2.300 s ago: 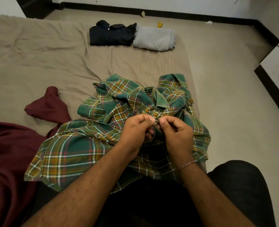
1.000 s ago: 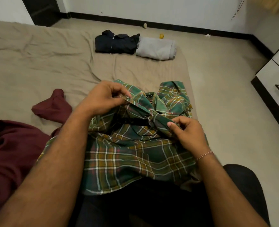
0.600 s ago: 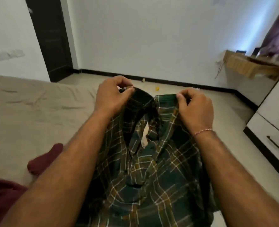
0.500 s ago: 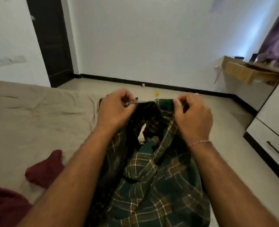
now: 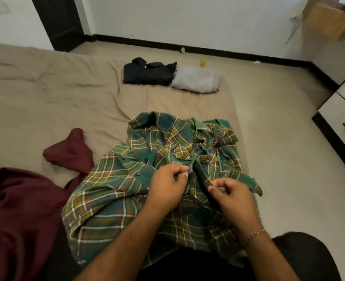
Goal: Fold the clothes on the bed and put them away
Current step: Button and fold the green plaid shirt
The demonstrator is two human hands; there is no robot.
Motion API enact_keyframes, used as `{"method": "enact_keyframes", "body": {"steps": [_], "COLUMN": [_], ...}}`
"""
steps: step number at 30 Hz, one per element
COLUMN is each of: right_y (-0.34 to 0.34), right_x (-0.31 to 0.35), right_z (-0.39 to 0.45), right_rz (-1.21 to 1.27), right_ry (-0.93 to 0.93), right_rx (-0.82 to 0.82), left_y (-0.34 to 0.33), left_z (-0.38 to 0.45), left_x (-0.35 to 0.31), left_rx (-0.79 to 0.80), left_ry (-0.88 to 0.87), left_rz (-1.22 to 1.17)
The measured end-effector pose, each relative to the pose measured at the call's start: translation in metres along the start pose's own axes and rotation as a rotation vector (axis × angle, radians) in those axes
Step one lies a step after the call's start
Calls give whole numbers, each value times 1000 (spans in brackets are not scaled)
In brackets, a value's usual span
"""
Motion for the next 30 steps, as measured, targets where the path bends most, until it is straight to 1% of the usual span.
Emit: {"method": "enact_keyframes", "body": {"steps": [1, 3, 6, 8, 10, 12, 14, 16, 18, 21, 23, 27, 30], "right_y": [1, 1, -3, -7, -8, -11, -13, -16, -16, -14, -15, -17, -24], "right_x": [-2, -6, -10, -10, -7, -7, -8, -7, -4, -2, -4, -4, -3], "right_z": [-4, -6, -3, -2, -1, -2, -2, -2, -3, -5, -5, -5, -4], "right_rz": [18, 73, 317, 503, 627, 680, 675, 685, 723, 740, 711, 675, 670], "right_ry": [2, 1, -68, -117, -149, -179, -194, -199, -197, -183, -158, -110, -80], "right_rx": [-18, -39, -27, -2, 44, 77, 70, 77, 97, 121, 100, 54, 32], "left_y": [-2, -5, -5, -4, -3, -5, -7, -8, -9, -12, -16, -25, -32], "left_z": [-3, -9, -13, -15, -16, -15, -14, -12, -11, -13, -17, -18, -15], "left_x": [1, 1, -11, -16, -19, -19, -18, -17, -17, -18, -20, -17, -14], "left_rx": [-14, -40, -82, -125, -141, -113, -88, -104, -136, -190, -186, -93, 60], "left_ry": [-10, -81, -191, -240, -296, -300, -267, -232, -216, -292, -330, -329, -260], "left_rz": [2, 93, 273, 321, 348, 413, 536, 595, 552, 401, 284, 149, 23]}}
Point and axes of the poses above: each hand's wrist, its own z-axis towards the middle knuckle, its own y-axis out of the back of the hand, x = y × z, the point moved 3 cm from there along z, towards the middle knuckle, and after that the axes turned 9 degrees about -z, right-handed, at the moved point
